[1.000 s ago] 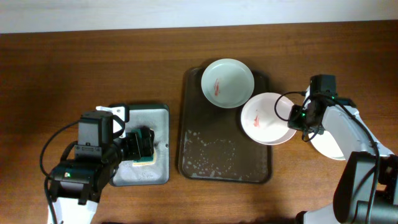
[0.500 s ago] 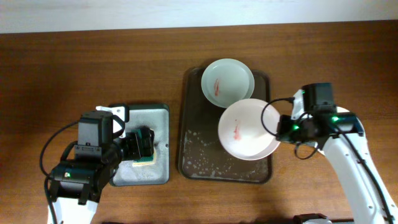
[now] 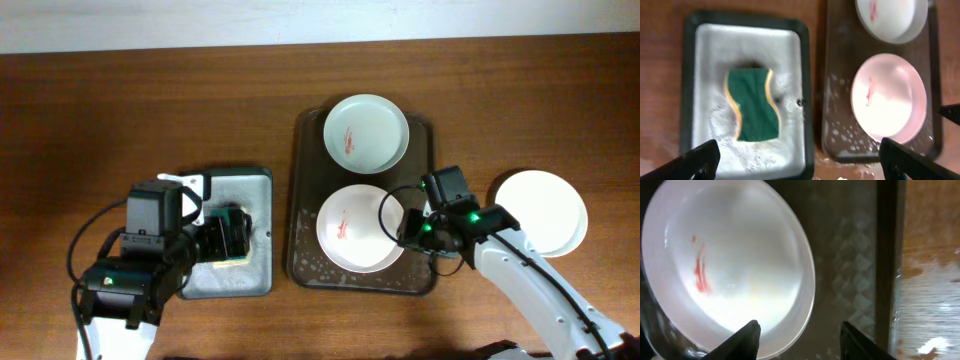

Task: Clean dirty plates on tray and stack at the side
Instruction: 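Drag the pink plate toward the tray center with the right gripper, then pick up the sponge with the left gripper and bring it over the pink plate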

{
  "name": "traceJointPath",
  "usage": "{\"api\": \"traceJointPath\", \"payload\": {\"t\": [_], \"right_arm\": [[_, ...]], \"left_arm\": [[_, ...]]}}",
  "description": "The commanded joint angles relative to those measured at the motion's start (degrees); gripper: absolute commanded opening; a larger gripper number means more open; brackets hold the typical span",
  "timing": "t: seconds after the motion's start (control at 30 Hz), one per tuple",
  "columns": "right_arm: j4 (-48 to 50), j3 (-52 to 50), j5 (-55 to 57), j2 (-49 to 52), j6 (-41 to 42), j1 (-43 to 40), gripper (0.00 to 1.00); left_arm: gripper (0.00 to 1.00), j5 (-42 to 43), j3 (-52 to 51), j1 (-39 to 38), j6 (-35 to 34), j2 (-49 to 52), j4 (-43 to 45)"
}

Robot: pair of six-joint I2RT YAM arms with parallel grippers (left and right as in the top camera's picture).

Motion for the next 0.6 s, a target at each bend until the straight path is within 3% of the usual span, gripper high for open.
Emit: {"api": "traceJointPath", "payload": {"t": [0.0, 0.07, 0.13, 0.2, 0.4, 0.47, 0.57], "right_arm": [[-3.5, 6.1, 0.9, -4.2, -12.2, 0.3, 0.53], [-5.0, 7.7, 0.2, -6.9, -12.3, 0.3, 0.53], [-5.4, 7.7, -1.4, -9.0, -12.3, 0.3, 0.53], [-6.3, 7.7, -2.2, -10.0, -12.3, 0.3, 0.53], [-8.5, 7.7, -2.1, -9.9, -12.3, 0.3, 0.53], [-8.5, 7.7, -2.1, -9.9, -12.3, 0.3, 0.53], [-8.5, 7.7, -2.1, -9.9, -12.2, 0.3, 0.53]], "left_arm": [[0.99, 2.9, 0.6, 0.2, 0.5, 1.3, -0.2], [0.95, 2.6, -0.5, 0.2, 0.5, 3.1, -0.5], [0.78, -1.6, -3.0, 0.2, 0.5, 6.2, 0.8], [0.76, -5.6, -5.6, 0.2, -0.4, 10.2, 3.3], [0.59, -5.3, -8.3, 0.2, -2.1, 27.2, 13.4], [0.47, -4.8, -8.3, 0.1, -2.1, 32.6, 17.3], [0.16, -4.9, -8.3, -0.1, -2.1, 40.6, 23.0]]}}
